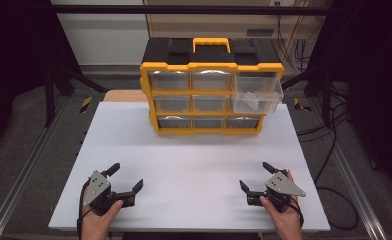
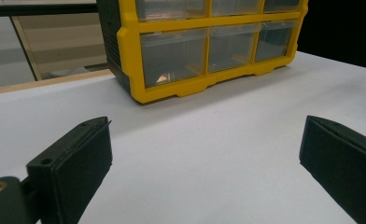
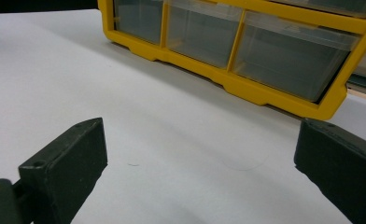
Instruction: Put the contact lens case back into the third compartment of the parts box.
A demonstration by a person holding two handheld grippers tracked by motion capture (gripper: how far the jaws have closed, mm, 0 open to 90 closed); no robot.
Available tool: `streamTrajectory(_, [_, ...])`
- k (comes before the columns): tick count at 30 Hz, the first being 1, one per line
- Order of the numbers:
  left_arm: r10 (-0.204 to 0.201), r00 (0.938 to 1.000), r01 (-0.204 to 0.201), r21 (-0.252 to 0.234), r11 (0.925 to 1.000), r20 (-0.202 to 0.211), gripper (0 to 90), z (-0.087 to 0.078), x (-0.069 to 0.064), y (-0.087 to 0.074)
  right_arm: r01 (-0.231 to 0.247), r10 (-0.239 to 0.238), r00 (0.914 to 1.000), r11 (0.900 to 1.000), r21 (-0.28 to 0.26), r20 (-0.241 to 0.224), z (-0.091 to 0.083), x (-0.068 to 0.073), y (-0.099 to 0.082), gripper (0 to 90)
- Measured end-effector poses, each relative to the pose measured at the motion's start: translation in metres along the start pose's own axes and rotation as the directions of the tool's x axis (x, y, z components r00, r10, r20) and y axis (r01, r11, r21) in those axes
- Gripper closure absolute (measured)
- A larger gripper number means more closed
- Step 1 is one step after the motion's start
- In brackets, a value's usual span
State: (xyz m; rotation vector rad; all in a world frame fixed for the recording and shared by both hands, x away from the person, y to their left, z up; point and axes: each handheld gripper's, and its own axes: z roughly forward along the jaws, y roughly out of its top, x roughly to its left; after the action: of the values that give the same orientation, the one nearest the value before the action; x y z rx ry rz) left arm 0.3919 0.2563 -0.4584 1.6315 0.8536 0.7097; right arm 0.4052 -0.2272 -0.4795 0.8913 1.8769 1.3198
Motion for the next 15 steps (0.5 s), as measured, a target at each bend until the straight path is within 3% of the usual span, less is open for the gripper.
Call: streamTrajectory(15, [-0.001,0.9998,0.001,-0.02,0.9998,-0.019,2.4,-0.0044,0.0015,-0.0044,0.002,-0.002,1.0,1.0,0.003,-0.001,0.0001,0.0,-0.0003,2.9])
